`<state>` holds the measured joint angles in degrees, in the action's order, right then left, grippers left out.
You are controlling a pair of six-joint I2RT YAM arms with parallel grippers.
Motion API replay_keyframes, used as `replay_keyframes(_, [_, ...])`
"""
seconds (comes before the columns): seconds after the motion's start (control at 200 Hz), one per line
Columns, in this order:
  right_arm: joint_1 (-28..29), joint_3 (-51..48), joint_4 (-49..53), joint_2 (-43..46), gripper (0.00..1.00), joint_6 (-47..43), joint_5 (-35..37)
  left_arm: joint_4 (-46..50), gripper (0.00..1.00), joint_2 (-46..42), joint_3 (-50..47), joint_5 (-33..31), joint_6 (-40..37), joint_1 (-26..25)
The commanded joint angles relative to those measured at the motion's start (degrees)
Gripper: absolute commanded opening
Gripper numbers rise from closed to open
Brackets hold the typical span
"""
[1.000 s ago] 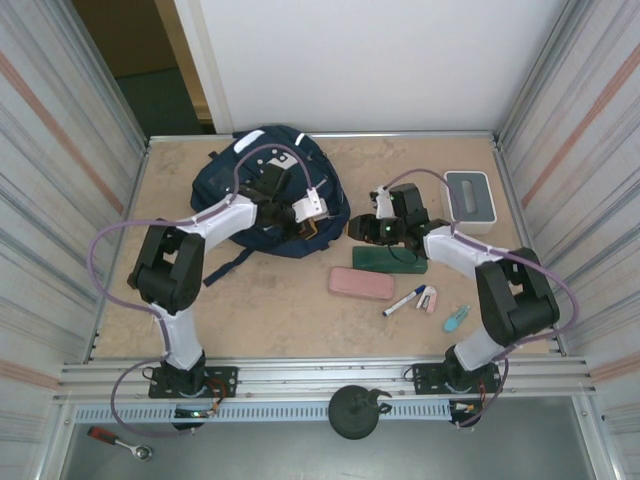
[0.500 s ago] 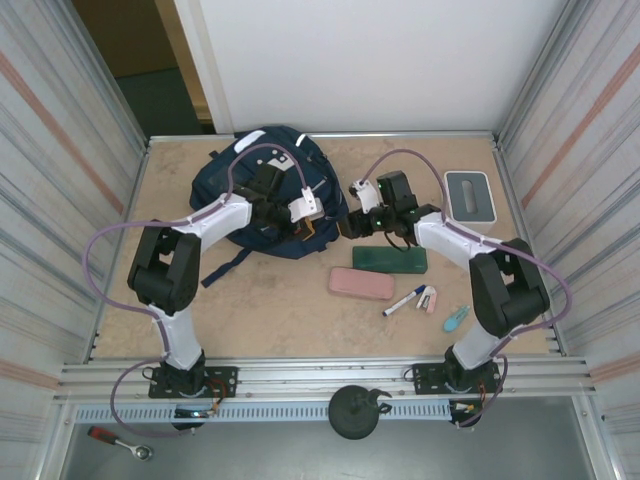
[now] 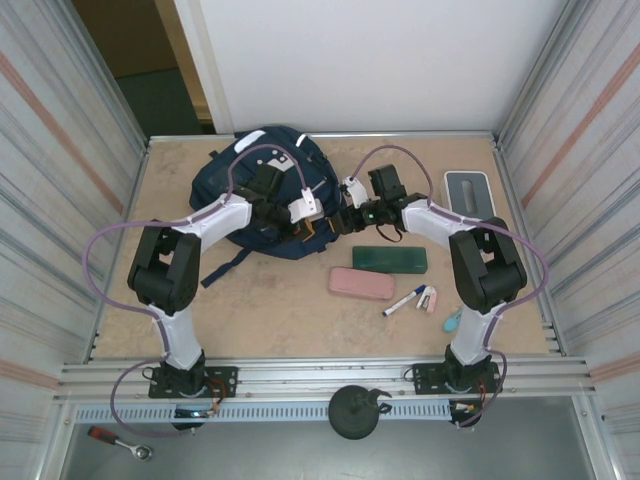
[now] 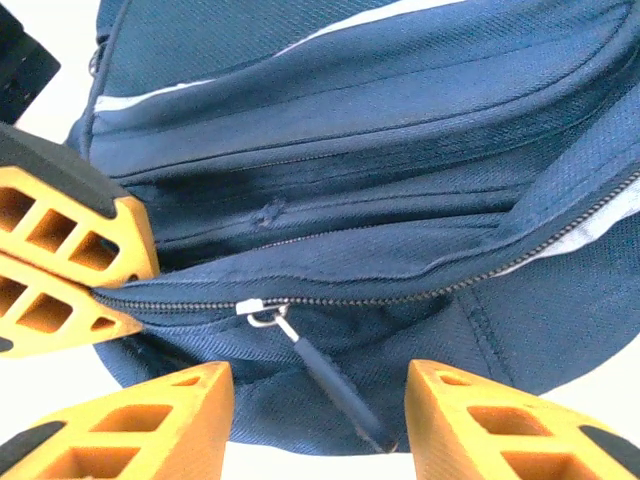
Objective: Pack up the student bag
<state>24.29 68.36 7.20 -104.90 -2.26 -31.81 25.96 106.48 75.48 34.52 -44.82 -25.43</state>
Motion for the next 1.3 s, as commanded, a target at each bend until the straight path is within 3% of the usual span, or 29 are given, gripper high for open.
replay_keyframes(0.0, [0.4,1.8,1.5,-1.1,0.42,-1.4,-1.4,0.4,0.02,-3.7,-0.6,2.7,-0.9,0.3])
replay_keyframes(0.306, [1.5,1.3,2.2,-1.5,0.3,-1.8,1.3,0.0,0.02,-3.9,-0.7,2.6,-0.7,0.5])
replay_keyframes(0.586, [2.1,1.1,2.9,-1.0,0.12,-1.7,3.2,-0.2,0.02,-4.1,-1.0,2.0,-0.5,0.5])
replay_keyframes(0.842, [1.7,-1.4,3.2,2.0,0.0,1.5,12.4,-0.7,0.02,-5.6,-2.7,1.8,-0.3,1.2])
replay_keyframes(1.067, [-0.2,-1.2,3.4,2.6,0.0,9.0,23.5,-2.1,0.01,-8.4,-6.7,1.1,0.9,4.0])
replay_keyframes(1.298, [2.7,-0.9,1.3,3.4,0.0,14.1,21.7,0.1,0.06,-9.6,-8.5,-2.5,0.3,6.3])
